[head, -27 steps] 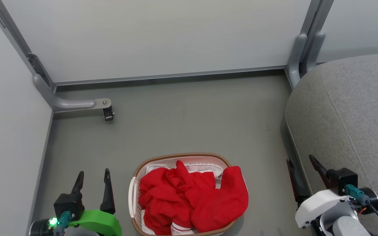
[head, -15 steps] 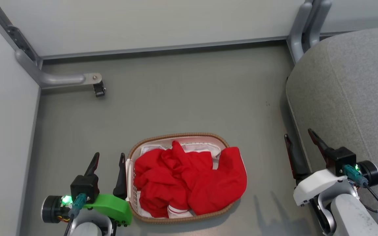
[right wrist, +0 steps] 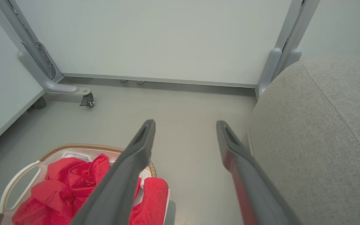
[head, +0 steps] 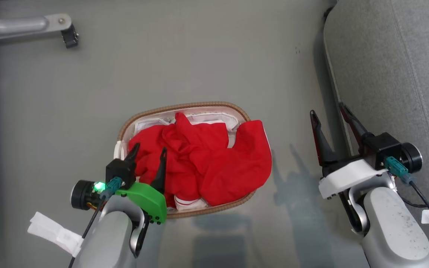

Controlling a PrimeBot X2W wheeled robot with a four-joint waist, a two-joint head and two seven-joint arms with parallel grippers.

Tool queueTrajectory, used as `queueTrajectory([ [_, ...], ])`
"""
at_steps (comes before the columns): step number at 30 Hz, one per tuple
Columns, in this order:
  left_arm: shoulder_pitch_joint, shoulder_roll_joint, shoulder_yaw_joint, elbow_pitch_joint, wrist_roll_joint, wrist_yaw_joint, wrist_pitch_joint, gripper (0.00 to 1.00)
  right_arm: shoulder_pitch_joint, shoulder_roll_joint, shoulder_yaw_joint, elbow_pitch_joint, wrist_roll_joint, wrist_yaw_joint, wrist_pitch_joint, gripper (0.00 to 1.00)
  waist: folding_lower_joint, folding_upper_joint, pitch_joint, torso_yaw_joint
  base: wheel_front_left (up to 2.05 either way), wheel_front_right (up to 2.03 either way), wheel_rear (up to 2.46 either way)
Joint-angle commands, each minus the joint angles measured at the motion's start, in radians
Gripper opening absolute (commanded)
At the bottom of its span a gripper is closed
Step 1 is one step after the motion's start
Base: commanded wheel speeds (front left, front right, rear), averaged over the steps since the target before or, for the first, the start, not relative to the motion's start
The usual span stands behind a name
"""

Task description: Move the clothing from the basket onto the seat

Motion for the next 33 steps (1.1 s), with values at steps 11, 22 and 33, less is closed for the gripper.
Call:
queueTrajectory([
  [11,-0.202,0.006,-0.193,0.219,-0.146,-0.025,-0.001,1.00,-0.082,0.017,0.054,-0.047,0.014,-0.001,-0.005,1.00,0.0000,0.0000,0.260,-0.104,0.00,0.00,0.00],
  [22,-0.349,0.006,-0.462,0.357,-0.324,-0.025,0.017,1.00,-0.113,0.029,0.086,-0.055,0.024,-0.001,-0.005,1.00,0.0000,0.0000,0.359,-0.146,0.00,0.00,0.00],
  [33,-0.451,0.006,-0.561,0.475,-0.405,0.002,0.095,1.00,-0.101,0.039,0.107,-0.035,0.038,-0.001,-0.005,1.00,0.0000,0.0000,0.394,-0.184,0.00,0.00,0.00],
])
